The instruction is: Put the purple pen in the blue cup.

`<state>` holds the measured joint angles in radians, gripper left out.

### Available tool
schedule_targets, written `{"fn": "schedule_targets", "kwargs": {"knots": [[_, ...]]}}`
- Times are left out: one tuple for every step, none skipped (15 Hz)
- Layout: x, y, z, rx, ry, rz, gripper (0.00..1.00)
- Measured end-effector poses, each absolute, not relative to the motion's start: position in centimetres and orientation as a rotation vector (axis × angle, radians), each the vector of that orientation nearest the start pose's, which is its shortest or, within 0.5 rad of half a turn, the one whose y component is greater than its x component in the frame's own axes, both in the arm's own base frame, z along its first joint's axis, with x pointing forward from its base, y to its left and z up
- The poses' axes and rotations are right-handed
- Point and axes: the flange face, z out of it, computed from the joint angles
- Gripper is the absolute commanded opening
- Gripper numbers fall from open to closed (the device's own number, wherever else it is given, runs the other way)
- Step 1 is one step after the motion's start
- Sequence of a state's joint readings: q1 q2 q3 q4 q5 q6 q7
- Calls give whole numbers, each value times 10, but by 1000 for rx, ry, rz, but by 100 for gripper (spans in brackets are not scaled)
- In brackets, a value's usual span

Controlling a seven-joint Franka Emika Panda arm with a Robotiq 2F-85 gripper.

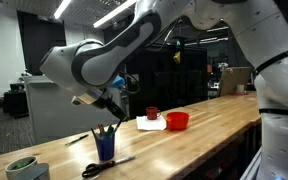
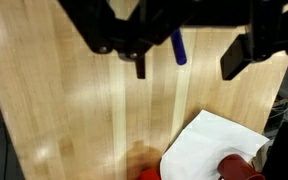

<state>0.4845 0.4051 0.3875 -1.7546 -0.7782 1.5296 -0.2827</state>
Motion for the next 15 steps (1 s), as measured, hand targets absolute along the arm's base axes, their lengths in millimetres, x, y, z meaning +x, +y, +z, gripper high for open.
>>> {"fn": "schedule_targets", "kwargs": {"knots": [[452,389,338,1819,1510,-450,100],[452,390,336,1822,1517,-441,100],[452,390,333,1824,1529,-428,100],[450,391,328,1825,1541,-419,99],[447,391,321,1825,1550,-412,74],[443,391,314,1824,1558,-407,74],[441,391,309,1825,1562,-403,73],[438,390,304,1825,1565,-400,67],[436,390,300,1824,1568,-398,60],[435,389,297,1823,1568,-397,50],[434,388,297,1823,1568,-404,43],[435,388,299,1821,1568,-408,36],[436,389,302,1819,1567,-410,27],[438,389,306,1818,1565,-412,20],[439,390,309,1818,1563,-412,12]]}}
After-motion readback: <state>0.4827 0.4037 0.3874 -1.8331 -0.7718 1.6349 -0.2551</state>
